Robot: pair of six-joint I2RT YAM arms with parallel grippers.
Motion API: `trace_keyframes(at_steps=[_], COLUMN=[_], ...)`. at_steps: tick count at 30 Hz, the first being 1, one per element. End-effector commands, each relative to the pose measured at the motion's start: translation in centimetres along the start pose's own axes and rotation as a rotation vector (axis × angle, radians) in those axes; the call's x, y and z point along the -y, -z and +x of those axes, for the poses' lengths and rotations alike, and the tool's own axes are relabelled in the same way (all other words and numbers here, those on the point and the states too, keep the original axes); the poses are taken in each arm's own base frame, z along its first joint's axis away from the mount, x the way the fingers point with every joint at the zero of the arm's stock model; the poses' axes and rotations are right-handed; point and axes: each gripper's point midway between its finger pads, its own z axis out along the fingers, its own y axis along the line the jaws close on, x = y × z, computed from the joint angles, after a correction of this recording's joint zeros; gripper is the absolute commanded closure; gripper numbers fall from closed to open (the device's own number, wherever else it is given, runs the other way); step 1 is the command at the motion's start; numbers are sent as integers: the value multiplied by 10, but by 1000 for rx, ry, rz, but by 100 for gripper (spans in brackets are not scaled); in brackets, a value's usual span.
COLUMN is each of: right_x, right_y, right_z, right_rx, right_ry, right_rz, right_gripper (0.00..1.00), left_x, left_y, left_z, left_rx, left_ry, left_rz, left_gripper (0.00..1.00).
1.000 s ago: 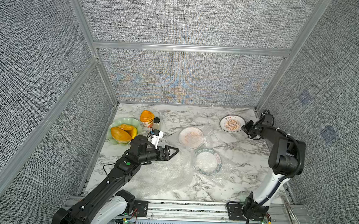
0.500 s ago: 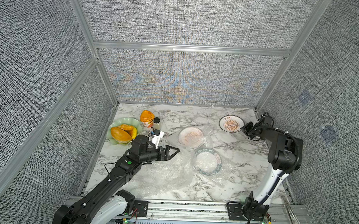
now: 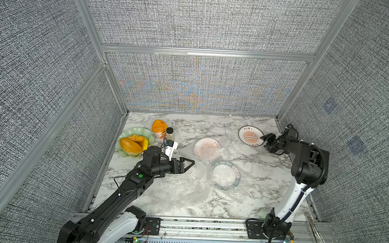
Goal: Unpack dinner plates from bubble wrap
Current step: Place the plate at the center of the board, then pick up the bubble wrap from the center of the board.
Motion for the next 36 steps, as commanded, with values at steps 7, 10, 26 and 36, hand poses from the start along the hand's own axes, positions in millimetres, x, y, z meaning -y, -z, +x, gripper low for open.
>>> trace_keyframes(at_steps=[7, 10, 26, 36], right_x=[-52, -82, -116, -110], right_y=[73, 91, -2, -40], right_z=[11, 39, 245, 264], right_rx=[134, 136, -436, -508], right_ry=[153, 258, 574, 569], right_rz=[27, -24, -154, -128], right_gripper=[19, 14, 5, 22], left_x=[-8, -10, -46, -46], left_y=[-10, -17, -56, -56], left_z=[-1, 1, 29, 29], left_rx=[-18, -34, -162, -160], left_ry=[-4, 3, 97, 94], left_rz=[-14, -8, -52, -52], left_gripper=[1, 1, 1, 1])
